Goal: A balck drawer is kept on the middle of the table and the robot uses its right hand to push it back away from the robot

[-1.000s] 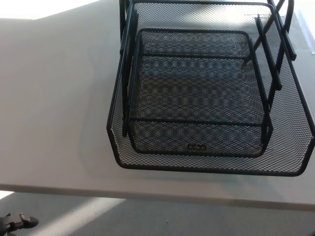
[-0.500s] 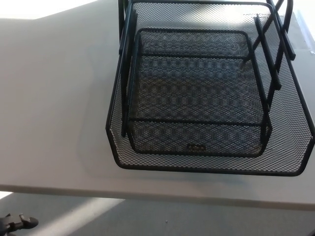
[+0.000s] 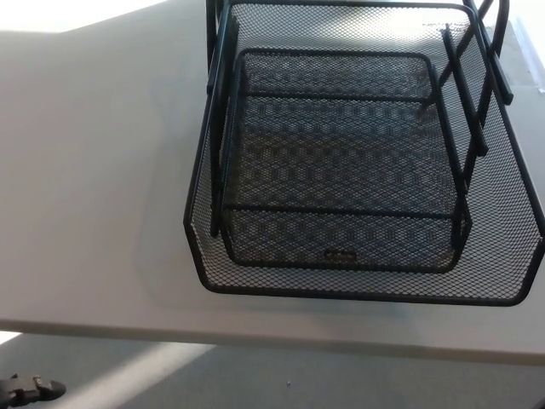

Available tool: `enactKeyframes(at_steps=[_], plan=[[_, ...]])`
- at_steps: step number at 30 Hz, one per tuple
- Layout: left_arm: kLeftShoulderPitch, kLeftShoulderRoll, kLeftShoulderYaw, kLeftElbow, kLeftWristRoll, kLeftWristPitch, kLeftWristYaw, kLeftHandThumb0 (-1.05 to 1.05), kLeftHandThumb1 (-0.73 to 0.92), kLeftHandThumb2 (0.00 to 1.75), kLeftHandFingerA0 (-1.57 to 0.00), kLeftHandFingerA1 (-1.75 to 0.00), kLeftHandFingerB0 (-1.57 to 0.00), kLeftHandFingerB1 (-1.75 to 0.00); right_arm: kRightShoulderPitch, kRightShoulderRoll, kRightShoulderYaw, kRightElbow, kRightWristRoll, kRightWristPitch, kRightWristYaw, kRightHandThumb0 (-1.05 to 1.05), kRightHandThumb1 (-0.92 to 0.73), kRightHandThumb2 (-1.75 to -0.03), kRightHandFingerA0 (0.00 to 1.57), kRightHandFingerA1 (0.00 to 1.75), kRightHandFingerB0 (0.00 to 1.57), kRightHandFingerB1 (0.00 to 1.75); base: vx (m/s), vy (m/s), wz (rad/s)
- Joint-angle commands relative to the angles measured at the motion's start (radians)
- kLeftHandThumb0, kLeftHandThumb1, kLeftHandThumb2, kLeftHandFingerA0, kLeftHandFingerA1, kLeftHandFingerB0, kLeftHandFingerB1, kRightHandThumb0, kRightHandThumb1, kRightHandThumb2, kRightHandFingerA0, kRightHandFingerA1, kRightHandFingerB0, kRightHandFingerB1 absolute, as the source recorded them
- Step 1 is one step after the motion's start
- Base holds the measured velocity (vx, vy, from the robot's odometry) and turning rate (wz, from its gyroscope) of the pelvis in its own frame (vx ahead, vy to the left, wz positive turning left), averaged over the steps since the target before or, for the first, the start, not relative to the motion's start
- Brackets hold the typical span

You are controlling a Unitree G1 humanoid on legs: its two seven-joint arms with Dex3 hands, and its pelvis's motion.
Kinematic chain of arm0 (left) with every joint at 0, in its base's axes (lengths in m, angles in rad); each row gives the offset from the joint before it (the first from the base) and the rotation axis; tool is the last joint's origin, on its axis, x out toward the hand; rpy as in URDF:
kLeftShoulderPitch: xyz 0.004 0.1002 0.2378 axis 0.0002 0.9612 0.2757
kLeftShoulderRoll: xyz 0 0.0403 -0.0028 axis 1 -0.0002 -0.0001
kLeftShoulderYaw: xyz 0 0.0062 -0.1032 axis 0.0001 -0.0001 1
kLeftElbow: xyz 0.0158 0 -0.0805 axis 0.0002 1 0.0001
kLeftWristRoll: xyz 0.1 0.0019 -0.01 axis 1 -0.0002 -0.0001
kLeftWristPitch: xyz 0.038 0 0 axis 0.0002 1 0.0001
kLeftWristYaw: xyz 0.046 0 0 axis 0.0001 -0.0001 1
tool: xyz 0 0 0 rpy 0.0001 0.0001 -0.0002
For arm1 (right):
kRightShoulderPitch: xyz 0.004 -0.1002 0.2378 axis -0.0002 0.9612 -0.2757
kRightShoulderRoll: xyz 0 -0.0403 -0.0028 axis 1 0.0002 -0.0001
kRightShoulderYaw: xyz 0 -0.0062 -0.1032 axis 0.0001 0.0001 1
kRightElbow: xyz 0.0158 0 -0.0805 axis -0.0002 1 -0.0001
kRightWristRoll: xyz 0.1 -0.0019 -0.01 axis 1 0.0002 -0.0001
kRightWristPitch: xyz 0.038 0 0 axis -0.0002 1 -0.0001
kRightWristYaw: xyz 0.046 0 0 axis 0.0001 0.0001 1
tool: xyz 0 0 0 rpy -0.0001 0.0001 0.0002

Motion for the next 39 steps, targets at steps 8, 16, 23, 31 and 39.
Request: enactKeyframes(at_steps=[8, 16, 23, 31, 39], plan=[[-0.046, 0.037, 0.012, 0.102, -0.010, -0.032, -0.034, -0.69, 0.78, 0.64, -0.24, -0.30, -0.17, -0.27, 0.200, -0.135, 0.498, -0.176, -0.198, -0.099, 0.056, -0.86, -0.54, -1.00, 0.08, 0.23, 0.00, 0.10, 0.00, 0.000, 0.00], [-0.065, 0.037, 0.010, 0.136, -0.008, -0.033, -0.038, -0.70, 0.79, 0.64, -0.22, -0.30, -0.15, -0.26, 0.098, -0.687, 0.577, -0.351, 0.568, 0.537, 0.166, -0.99, -0.66, -1.17, 0.09, 0.30, 0.10, 0.18, 0.00, 0.000, 0.00], [-0.061, 0.031, 0.007, 0.137, -0.002, -0.035, -0.022, -0.69, 0.78, 0.64, -0.24, -0.30, -0.17, -0.27, 0.085, -0.718, 0.609, -0.271, 0.547, 0.494, 0.242, -0.98, -0.73, -1.20, 0.03, 0.15, 0.03, 0.15, 0.00, 0.000, 0.00], [-0.071, 0.031, 0.013, 0.154, -0.011, -0.050, -0.026, -0.68, 0.78, 0.63, -0.24, -0.30, -0.17, -0.27, -0.052, -0.779, 0.633, -0.147, 0.525, 0.677, 0.241, -0.94, -0.71, -1.12, 0.08, 0.42, 0.01, 0.25, 0.00, 0.000, 0.00], [-0.084, 0.031, 0.012, 0.159, -0.013, -0.060, -0.034, -0.69, 0.78, 0.64, -0.23, -0.30, -0.16, -0.26, -0.226, -0.761, 0.682, 0.072, 0.440, 0.782, 0.294, -0.90, -0.70, -1.08, 0.13, 0.47, 0.04, 0.36, 0.00, 0.000, 0.00]])
